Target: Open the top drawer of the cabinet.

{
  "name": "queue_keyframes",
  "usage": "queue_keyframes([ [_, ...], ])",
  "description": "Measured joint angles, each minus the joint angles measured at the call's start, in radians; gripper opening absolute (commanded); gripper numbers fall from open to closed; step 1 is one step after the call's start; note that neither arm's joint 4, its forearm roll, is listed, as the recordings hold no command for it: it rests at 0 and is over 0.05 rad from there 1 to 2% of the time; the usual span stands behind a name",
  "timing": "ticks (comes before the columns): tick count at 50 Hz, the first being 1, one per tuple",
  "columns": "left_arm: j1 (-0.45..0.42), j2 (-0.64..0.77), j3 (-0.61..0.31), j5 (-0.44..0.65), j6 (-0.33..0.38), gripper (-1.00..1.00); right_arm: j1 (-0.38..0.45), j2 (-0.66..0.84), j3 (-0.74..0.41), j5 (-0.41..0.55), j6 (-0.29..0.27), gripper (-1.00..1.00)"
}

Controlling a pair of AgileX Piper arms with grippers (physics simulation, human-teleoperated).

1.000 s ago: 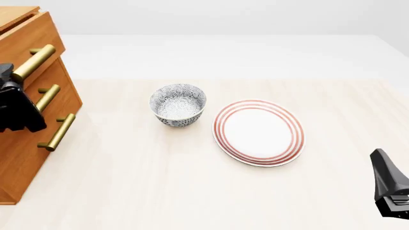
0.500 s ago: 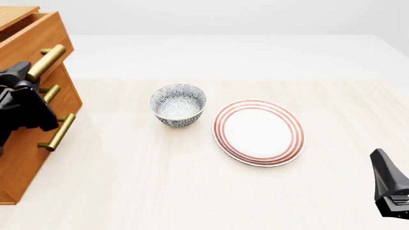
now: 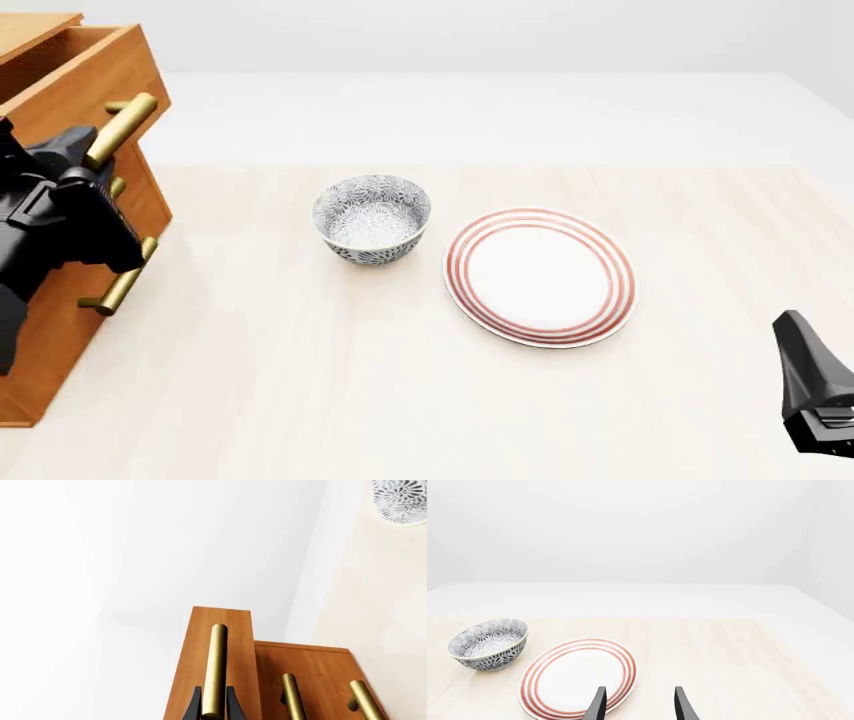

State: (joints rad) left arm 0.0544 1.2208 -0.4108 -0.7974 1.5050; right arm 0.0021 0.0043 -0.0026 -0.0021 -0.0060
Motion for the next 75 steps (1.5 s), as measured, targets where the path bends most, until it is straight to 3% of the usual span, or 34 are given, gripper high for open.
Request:
queue_keyframes([
  [29, -0.049, -0.021, -0.002, 0.036, -0.024, -1.0, 0.0, 0.0, 0.0, 0.0, 0.0, 1.0],
  [61, -0.11, -0.148, 0.058, 0.112, -0.046, -1.0, 0.0, 0.0, 0.0, 0.0, 0.0, 1.0],
  [62, -0.112, -0.154, 0.06, 0.116, -0.047, 1.0, 0.0, 0.0, 0.0, 0.0, 0.0, 1.0],
  [75, -0.155, -0.263, 0.09, 0.144, -0.045, 1.0, 0.0, 0.0, 0.0, 0.0, 0.0, 1.0],
])
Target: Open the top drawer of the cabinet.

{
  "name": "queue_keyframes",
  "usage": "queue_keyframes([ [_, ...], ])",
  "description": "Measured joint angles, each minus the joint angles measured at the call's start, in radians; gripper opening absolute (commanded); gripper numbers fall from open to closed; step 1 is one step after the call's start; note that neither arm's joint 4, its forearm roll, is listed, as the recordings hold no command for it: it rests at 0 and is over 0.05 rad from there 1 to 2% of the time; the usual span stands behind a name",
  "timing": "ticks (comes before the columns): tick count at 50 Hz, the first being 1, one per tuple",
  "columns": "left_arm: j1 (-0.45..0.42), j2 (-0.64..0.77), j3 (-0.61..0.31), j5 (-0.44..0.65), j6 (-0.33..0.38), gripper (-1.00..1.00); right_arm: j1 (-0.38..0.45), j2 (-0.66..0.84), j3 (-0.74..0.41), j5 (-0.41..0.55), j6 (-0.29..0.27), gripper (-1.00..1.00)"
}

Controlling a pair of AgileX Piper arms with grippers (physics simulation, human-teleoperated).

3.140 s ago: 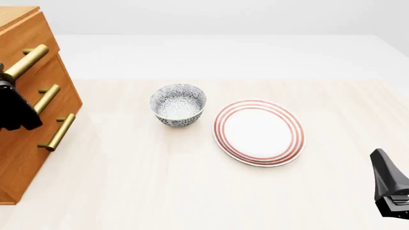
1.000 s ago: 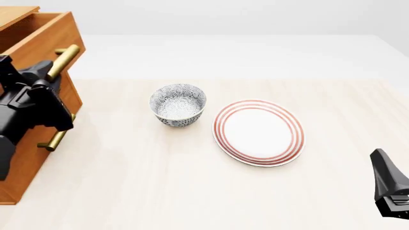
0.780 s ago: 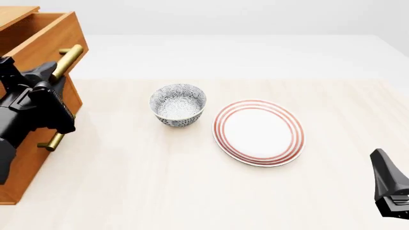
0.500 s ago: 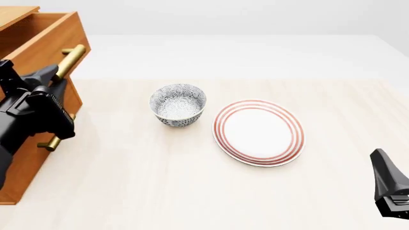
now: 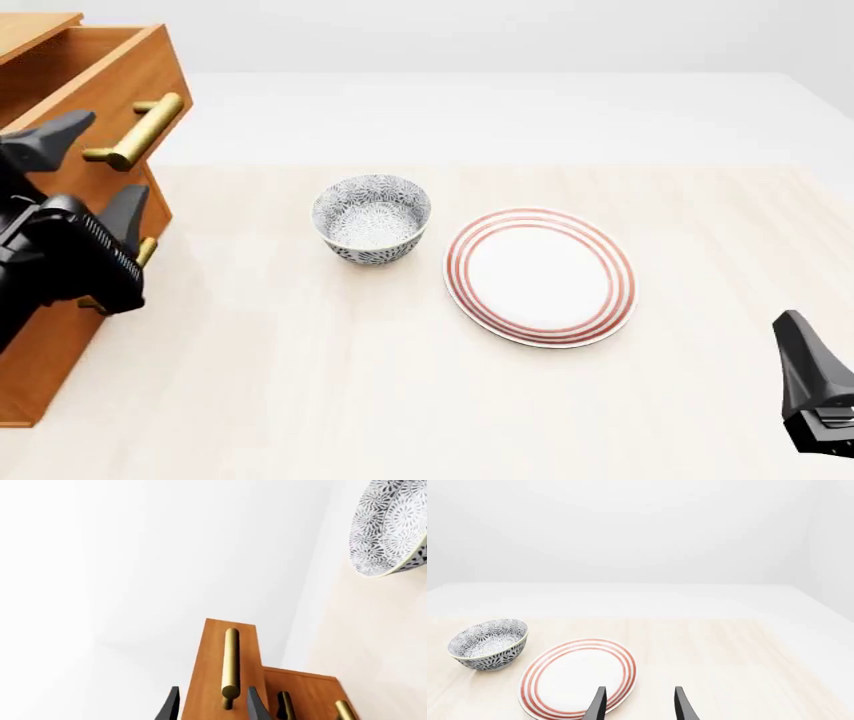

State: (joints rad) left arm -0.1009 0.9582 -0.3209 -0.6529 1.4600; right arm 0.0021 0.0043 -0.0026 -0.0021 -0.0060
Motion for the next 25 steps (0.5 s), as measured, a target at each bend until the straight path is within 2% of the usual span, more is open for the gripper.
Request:
queue_keyframes([
  [11, -0.038, -0.066, 0.012, 0.048, -0.016, 1.0, 0.0, 0.0, 0.0, 0.0, 0.0, 1.0],
  [25, -0.098, -0.155, -0.047, 0.195, -0.142, 1.0, 0.0, 0.0, 0.0, 0.0, 0.0, 1.0],
])
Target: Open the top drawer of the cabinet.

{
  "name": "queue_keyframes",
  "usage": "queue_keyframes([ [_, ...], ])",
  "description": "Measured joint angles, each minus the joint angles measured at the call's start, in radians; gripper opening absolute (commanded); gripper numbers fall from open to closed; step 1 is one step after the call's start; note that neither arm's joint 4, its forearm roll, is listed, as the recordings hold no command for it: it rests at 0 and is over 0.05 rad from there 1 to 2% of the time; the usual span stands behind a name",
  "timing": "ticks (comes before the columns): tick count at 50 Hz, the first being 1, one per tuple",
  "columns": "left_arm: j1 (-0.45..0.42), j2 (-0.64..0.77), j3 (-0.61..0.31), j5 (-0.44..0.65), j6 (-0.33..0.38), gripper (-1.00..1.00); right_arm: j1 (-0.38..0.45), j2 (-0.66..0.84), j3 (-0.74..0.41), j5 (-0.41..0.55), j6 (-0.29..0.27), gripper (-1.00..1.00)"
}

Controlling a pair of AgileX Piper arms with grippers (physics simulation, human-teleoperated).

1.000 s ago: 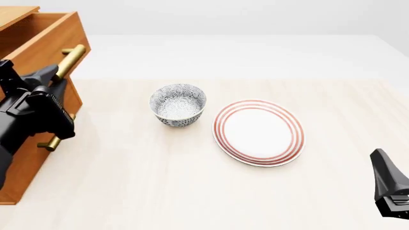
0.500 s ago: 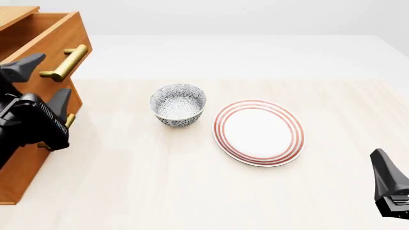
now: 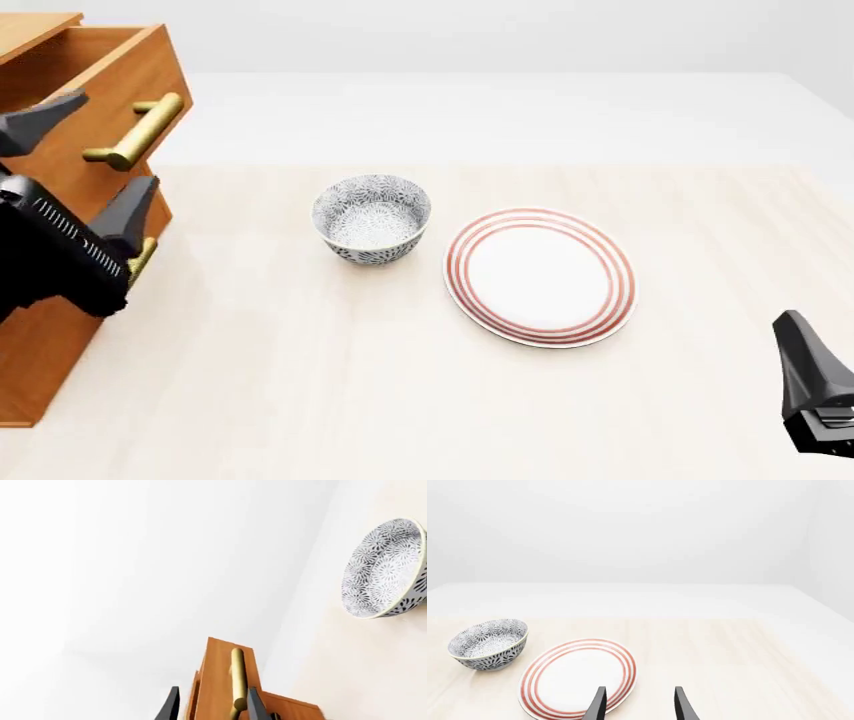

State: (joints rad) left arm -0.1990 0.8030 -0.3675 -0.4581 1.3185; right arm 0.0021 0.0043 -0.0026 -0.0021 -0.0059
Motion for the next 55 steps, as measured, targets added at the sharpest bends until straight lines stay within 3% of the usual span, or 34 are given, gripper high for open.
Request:
queue_keyframes([
  [16, -0.026, -0.077, -0.098, 0.153, -0.21, 1.0, 0.0, 0.0, 0.0, 0.0, 0.0, 1.0],
  [36, 0.006, -0.153, -0.214, 0.335, -0.485, 1.0, 0.0, 0.0, 0.0, 0.0, 0.0, 1.0],
  [55, 0.04, -0.156, -0.354, 0.559, -0.686, 1.0, 0.0, 0.0, 0.0, 0.0, 0.0, 1.0],
])
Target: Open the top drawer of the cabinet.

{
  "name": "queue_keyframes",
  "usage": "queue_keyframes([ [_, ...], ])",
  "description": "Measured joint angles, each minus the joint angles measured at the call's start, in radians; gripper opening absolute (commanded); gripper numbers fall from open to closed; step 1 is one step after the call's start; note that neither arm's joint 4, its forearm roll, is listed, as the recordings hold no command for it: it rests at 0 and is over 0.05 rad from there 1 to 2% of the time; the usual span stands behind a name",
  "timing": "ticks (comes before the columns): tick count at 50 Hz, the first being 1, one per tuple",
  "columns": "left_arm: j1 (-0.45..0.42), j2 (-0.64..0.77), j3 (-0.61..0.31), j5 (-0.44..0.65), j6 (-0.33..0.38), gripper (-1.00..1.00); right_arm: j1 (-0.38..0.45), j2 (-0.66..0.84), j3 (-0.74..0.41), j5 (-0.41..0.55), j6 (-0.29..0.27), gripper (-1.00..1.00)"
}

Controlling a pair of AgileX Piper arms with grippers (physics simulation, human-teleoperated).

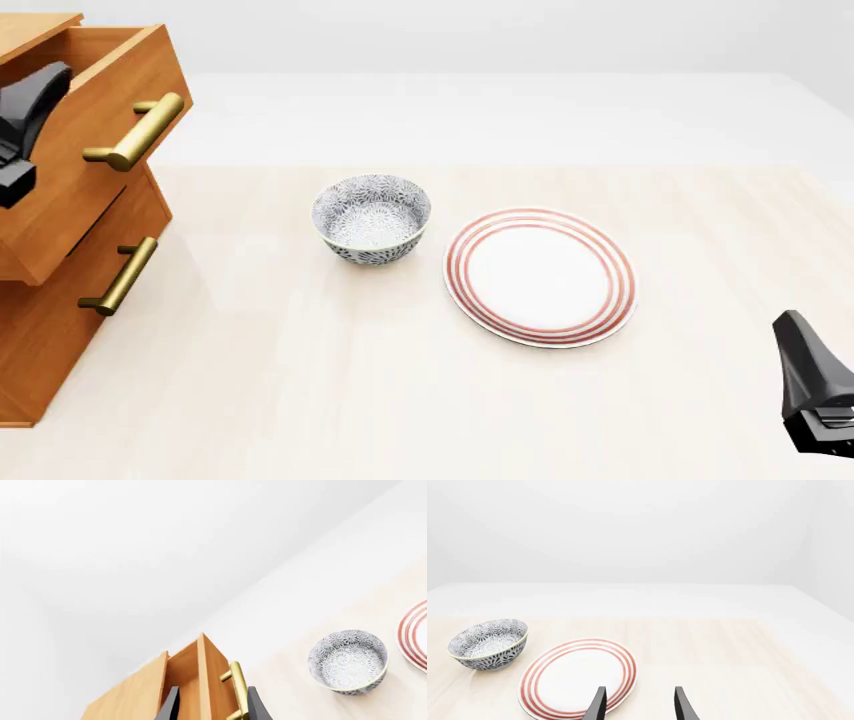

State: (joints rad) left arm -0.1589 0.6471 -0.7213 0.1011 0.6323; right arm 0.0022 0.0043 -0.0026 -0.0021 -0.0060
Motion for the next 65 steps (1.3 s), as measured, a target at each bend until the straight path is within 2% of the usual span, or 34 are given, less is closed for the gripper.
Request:
queue_keyframes([
  [33, 0.059, 0.103, -0.285, 0.383, -0.287, 1.0, 0.0, 0.0, 0.0, 0.0, 0.0, 1.0],
  [48, 0.075, 0.16, -0.379, 0.483, -0.401, 1.0, 0.0, 0.0, 0.0, 0.0, 0.0, 1.0],
  [65, 0.098, 0.213, -0.459, 0.56, -0.477, 1.0, 0.0, 0.0, 0.0, 0.0, 0.0, 1.0],
])
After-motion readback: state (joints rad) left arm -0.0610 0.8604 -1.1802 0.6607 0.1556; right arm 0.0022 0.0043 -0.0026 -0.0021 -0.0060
